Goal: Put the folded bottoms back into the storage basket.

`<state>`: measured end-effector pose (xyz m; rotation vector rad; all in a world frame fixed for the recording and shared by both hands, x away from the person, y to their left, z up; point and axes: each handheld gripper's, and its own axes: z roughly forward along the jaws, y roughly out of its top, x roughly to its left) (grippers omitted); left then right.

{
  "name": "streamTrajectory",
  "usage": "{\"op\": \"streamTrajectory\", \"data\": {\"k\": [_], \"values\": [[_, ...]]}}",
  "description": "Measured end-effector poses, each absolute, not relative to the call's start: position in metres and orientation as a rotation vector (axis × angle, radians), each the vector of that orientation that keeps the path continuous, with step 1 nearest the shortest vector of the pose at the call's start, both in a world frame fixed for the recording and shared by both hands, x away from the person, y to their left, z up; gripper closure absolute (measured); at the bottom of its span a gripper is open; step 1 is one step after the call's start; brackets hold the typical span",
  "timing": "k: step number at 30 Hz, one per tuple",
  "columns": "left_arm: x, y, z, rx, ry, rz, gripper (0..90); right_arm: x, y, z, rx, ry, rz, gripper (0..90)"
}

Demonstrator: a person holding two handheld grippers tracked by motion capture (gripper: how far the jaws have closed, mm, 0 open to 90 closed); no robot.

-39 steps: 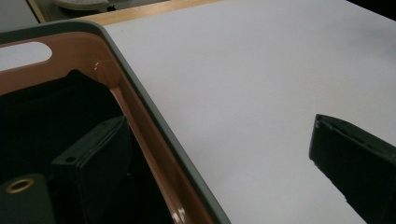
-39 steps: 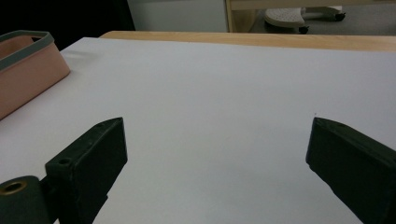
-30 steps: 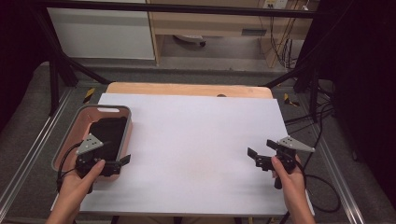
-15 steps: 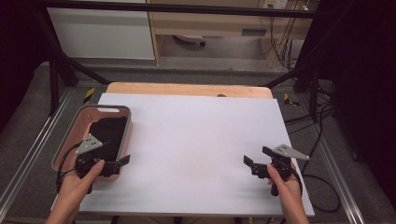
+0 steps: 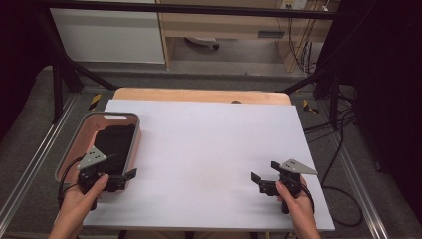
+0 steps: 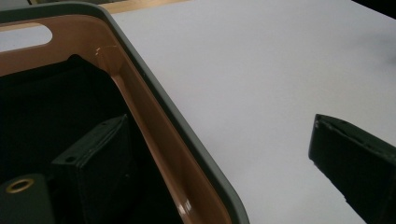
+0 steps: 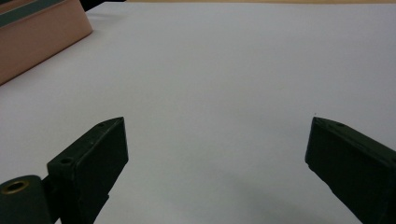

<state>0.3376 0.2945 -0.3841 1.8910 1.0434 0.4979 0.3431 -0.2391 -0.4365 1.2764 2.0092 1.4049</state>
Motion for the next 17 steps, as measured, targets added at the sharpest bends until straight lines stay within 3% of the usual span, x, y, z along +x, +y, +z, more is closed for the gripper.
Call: {"op": "streamTrajectory", "data": {"k": [17], "values": [[0.335,0.282,-0.383,1.911,1.003,0.488,6.4,0.34,-0.209,-0.442,1.189,2.068,1.412,6.3]]}}
